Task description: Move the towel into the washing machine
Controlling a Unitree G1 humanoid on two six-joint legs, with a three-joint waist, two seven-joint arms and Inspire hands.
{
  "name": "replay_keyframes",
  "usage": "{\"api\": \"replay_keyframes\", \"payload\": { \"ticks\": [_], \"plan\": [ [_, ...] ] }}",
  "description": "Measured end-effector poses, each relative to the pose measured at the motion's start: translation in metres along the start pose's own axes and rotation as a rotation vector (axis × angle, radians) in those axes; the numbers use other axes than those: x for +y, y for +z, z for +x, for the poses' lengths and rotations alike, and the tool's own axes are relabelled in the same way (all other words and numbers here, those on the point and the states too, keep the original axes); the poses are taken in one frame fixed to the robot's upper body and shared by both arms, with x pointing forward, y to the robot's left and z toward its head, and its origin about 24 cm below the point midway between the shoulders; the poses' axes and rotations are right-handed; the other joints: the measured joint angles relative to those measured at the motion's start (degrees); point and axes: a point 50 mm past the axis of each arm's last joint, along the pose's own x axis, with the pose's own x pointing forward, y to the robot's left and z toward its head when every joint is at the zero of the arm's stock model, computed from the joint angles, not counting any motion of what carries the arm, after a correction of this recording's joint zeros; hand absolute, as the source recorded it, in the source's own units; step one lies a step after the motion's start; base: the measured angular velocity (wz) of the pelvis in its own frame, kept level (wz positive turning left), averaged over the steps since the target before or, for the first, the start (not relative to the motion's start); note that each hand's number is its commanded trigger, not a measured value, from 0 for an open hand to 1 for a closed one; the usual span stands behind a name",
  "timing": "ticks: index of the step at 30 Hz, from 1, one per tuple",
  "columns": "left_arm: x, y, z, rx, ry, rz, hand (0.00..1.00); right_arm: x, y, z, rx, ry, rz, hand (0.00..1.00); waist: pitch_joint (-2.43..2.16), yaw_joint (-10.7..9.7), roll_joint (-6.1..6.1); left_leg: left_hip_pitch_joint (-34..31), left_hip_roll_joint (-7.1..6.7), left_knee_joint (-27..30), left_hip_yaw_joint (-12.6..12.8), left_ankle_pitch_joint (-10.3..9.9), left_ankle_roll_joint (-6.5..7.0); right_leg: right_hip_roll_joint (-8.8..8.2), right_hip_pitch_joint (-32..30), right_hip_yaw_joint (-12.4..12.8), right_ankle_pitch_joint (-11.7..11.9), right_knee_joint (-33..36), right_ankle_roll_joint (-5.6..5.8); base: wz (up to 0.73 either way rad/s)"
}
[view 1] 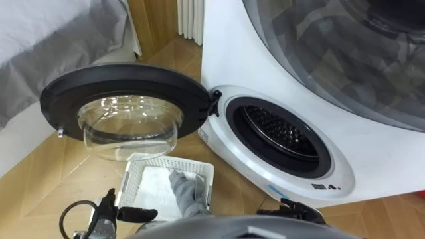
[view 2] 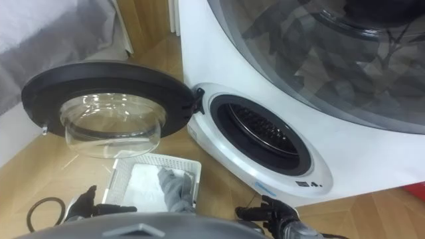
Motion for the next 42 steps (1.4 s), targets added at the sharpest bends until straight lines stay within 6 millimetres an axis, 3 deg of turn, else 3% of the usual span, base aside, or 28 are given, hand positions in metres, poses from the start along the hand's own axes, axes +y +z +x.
{"api": "replay_keyframes", "payload": {
  "ticks": [18,27,31,36,40,42],
  "plan": [
    [-0.005,0.011,0.002,-0.039,-0.022,0.098,0.0,0.0,0.005,0.001,-0.004,-0.006,-0.007,0.0,0.02,-0.1,0.62,0.0,-0.01,0.0,0.0,0.0,0.0,0.04,-0.3,0.5,0.0,0.1,0.0,-0.01],
    [-0.009,0.029,0.004,-0.134,-0.007,0.331,0.0,0.001,0.013,0.002,-0.018,0.004,-0.065,0.0,-0.05,-0.3,0.39,-1.1,-0.02,0.0,-0.1,0.0,0.0,0.03,-1.2,0.6,0.0,0.3,0.02,0.0],
    [-0.015,0.048,0.005,-0.207,-0.029,0.486,0.0,0.004,0.025,0.004,-0.059,0.016,-0.135,0.0,0.03,-2.0,0.42,-3.3,0.02,0.4,-0.1,0.0,0.04,-0.13,-3.8,0.0,0.1,1.5,-0.01,0.04],
    [-0.026,0.085,0.006,-0.348,-0.047,0.672,0.0,0.008,0.05,0.006,-0.093,0.054,-0.236,0.0,0.71,-3.1,0.98,-8.0,0.03,2.4,0.0,0.2,0.26,-0.61,-8.8,0.2,0.1,4.5,-0.09,-0.05],
    [-0.038,0.124,0.005,-0.477,-0.072,0.789,0.0,0.017,0.076,0.008,-0.142,0.078,-0.345,0.0,1.66,-3.9,1.99,-13.5,-0.14,4.3,0.1,0.5,0.85,-1.26,-15.0,0.6,0.2,7.7,-0.21,-0.03],
    [-0.042,0.134,0.005,-0.506,-0.08,0.833,0.0,0.022,0.087,0.008,-0.17,0.086,-0.382,0.0,1.99,-4.7,2.32,-15.7,-0.16,5.2,0.3,0.6,0.95,-1.51,-17.7,1.1,0.2,9.4,-0.22,-0.08]
  ]
}}
